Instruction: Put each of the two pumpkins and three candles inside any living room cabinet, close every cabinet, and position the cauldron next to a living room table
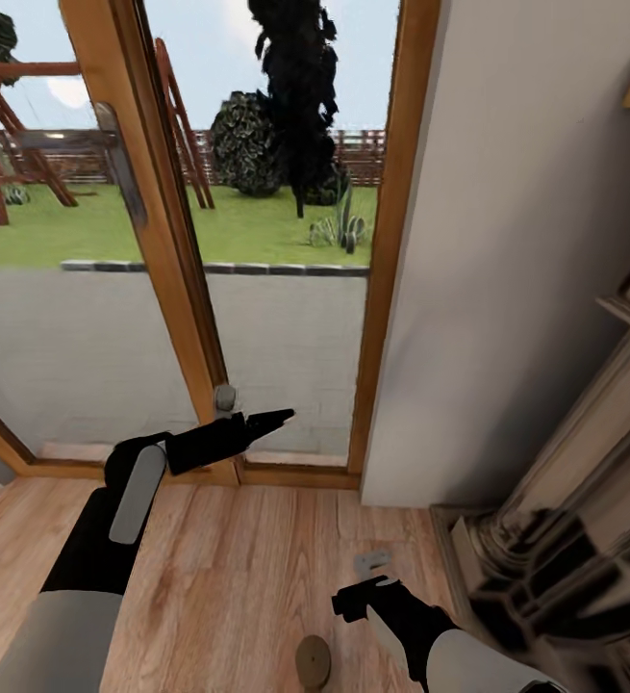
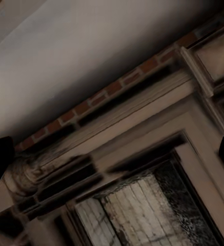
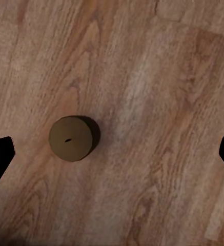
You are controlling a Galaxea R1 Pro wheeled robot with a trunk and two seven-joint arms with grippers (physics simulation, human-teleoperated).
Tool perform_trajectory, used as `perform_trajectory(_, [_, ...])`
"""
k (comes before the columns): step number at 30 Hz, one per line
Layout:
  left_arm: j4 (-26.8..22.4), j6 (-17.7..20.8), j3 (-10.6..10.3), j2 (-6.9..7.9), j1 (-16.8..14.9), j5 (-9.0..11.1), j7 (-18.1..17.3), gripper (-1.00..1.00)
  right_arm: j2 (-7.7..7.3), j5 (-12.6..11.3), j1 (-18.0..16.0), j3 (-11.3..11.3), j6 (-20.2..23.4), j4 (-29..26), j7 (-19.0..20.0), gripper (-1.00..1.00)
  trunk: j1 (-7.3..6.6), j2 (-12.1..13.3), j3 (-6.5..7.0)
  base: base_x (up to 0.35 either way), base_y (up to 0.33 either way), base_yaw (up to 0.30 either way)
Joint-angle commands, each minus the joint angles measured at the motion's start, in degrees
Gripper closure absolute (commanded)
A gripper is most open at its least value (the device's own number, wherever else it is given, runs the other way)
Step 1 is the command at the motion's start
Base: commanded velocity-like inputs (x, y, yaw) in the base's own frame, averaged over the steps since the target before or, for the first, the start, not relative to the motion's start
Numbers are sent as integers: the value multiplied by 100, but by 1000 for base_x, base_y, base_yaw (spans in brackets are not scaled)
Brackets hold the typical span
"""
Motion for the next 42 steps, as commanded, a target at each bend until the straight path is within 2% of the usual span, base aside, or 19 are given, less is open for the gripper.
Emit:
perform_trajectory(1, [0, 1, 0, 0, 0, 3, 0, -100, 0, -1, 0, 0, 0, 0, 0, -100, 23, -42, -18, 0, 0, 278])
perform_trajectory(11, [9, 1, 32, 16, 0, 5, 0, -100, 0, -3, 0, 0, 0, 0, 1, -100, 242, -443, -198, 0, 0, 254])
perform_trajectory(13, [9, 5, 29, 102, 0, 8, -4, -100, 0, -3, 0, 0, 0, 0, 2, -100, 286, -523, -234, 0, 0, 59])
perform_trajectory(17, [9, 9, 35, 170, 0, 13, -8, -100, 0, -3, 0, 0, 0, 0, 8, -100, 374, -683, -306, 0, 0, 19])
perform_trajectory(25, [9, 10, 38, 190, 0, 14, -9, -100, 0, -6, 0, 0, 0, 16, -5, -100, 550, -1004, -449, 0, 0, 1])
perform_trajectory(39, [9, 10, 223, 193, 0, 14, -9, -100, 0, 14, 8, 22, -11, 17, 62, -100, 857, -1566, -701, 0, 0, 0])
perform_trajectory(40, [9, 10, 239, 194, 0, 14, -9, -100, 0, 27, 10, 159, -24, 17, 117, -100, 879, -1606, -719, 0, 0, 0])
perform_trajectory(41, [13, 10, 254, 194, 0, 14, -9, -100, 0, 35, 10, 466, -39, 12, 139, -100, 901, -1646, -737, 0, 0, 0])
perform_trajectory(42, [15, 10, 258, 194, 0, 14, -9, -100, 0, 37, 13, 612, -46, 11, 140, -100, 923, -1686, -755, 0, 0, 0])
